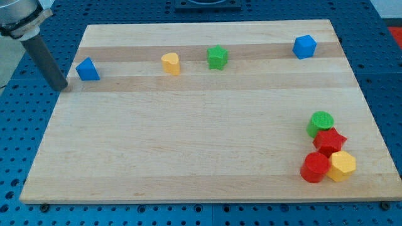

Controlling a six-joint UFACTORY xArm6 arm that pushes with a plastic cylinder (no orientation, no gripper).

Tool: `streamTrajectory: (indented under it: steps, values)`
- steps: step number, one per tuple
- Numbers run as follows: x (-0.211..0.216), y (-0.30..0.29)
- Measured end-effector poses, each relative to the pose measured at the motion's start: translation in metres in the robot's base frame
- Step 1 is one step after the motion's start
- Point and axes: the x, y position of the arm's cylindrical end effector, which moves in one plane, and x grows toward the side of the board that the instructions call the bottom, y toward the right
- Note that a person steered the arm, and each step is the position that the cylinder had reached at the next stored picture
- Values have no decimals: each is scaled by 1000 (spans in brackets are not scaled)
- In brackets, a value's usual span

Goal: Pus the blue triangle to the center left

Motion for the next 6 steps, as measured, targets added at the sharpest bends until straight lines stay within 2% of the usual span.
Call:
streamTrajectory:
  steps: [1, 2, 3, 4, 5, 6]
  values:
    - [-38, 24]
    - [-14, 87]
    - [44, 156]
    - [62, 178]
    - [44, 169]
    - [50, 157]
